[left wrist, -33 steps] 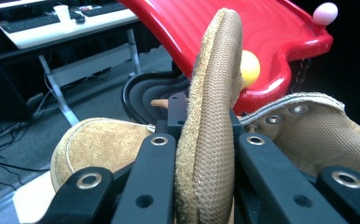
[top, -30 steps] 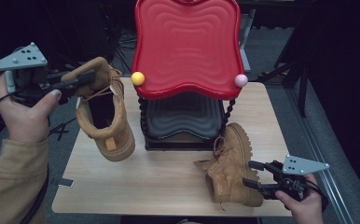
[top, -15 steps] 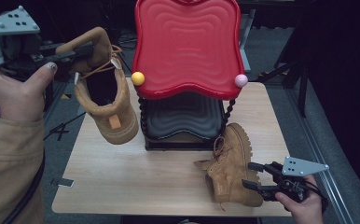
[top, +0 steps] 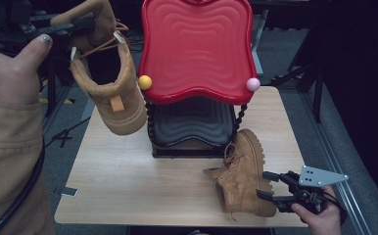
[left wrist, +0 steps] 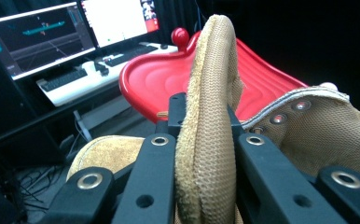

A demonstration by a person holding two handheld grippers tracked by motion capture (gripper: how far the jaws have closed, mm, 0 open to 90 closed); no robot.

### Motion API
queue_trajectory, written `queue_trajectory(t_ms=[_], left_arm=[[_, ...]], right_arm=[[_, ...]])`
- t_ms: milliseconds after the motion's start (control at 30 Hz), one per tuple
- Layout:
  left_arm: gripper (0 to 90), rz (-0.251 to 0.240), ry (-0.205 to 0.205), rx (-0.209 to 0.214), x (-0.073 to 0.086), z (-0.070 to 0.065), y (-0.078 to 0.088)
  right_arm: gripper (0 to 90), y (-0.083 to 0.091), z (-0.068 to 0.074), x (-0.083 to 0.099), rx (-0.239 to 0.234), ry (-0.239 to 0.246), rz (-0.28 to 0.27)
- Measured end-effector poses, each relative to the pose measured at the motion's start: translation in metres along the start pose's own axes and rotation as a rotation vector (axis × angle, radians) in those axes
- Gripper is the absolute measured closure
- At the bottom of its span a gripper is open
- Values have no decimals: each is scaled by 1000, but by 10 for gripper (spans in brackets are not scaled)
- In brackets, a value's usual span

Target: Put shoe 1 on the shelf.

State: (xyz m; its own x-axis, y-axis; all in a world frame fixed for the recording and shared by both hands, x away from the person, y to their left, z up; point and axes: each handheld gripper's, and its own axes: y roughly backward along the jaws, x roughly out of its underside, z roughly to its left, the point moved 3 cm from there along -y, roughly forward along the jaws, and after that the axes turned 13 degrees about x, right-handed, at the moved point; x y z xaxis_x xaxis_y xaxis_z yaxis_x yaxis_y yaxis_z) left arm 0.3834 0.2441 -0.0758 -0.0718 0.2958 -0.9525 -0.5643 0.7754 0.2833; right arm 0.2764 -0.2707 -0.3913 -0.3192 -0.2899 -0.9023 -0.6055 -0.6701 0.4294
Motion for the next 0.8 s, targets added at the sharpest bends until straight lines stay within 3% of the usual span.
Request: queue_trajectory(t_ms=[267, 533, 800], left_arm=[[823, -7, -33, -2, -22, 5, -5], [823, -56, -63, 40, -45, 10, -16], [824, -69, -75, 101, -65, 15, -46]], right_arm=[[368, 5, 3, 2, 15, -3, 1], [369, 16, 7, 8, 43, -17, 1], [367, 27, 7, 15, 68, -34, 1]])
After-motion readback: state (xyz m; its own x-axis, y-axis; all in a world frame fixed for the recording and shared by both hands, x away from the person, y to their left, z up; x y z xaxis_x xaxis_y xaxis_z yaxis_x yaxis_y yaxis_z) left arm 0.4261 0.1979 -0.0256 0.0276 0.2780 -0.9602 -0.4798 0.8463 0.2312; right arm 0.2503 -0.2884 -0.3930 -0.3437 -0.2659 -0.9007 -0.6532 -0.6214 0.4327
